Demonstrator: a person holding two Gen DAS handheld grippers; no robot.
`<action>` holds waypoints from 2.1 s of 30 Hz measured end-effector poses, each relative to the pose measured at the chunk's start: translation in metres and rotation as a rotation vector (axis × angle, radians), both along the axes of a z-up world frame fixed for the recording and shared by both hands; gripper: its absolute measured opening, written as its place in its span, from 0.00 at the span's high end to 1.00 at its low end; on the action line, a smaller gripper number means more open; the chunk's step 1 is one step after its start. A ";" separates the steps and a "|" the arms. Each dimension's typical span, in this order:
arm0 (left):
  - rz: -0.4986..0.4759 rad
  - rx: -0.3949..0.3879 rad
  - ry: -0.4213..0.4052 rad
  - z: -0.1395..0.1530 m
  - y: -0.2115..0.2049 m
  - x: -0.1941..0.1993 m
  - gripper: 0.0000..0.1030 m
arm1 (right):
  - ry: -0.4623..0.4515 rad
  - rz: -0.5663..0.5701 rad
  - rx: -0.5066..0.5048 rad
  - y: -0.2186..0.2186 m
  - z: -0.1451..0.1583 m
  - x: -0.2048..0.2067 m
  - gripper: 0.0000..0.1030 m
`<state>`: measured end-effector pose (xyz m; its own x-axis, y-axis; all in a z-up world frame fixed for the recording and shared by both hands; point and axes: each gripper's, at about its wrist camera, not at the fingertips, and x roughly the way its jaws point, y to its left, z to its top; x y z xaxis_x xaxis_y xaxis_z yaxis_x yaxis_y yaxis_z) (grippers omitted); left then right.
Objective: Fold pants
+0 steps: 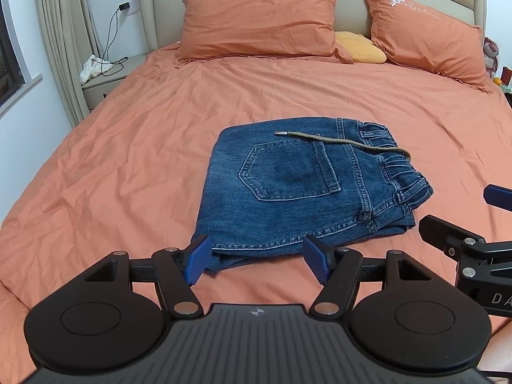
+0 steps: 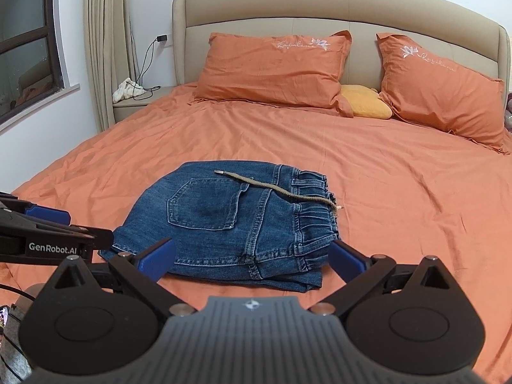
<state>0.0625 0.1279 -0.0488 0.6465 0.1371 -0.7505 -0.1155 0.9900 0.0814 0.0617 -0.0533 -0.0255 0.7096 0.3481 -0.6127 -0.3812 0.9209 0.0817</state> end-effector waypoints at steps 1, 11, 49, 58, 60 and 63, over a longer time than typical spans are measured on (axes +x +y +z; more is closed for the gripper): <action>0.000 -0.001 -0.002 0.000 0.000 0.000 0.26 | -0.002 0.000 0.001 -0.001 0.001 0.000 0.05; 0.000 0.009 -0.011 0.005 -0.001 -0.004 0.26 | -0.007 0.006 0.000 -0.002 0.004 -0.003 0.05; -0.016 0.022 -0.016 0.009 -0.012 -0.014 0.26 | 0.015 0.016 0.017 -0.005 0.013 -0.022 0.05; -0.018 0.030 -0.030 0.012 -0.014 -0.021 0.26 | 0.026 0.013 0.013 -0.007 0.018 -0.028 0.05; -0.019 0.030 -0.033 0.014 -0.014 -0.022 0.26 | 0.024 0.013 0.013 -0.008 0.019 -0.029 0.05; -0.019 0.029 -0.038 0.016 -0.015 -0.024 0.25 | 0.020 0.015 0.016 -0.009 0.020 -0.031 0.05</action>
<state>0.0389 0.1133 -0.0330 0.6775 0.1462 -0.7209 -0.1003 0.9893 0.1063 0.0306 -0.0622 -0.0052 0.6920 0.3683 -0.6209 -0.3933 0.9136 0.1036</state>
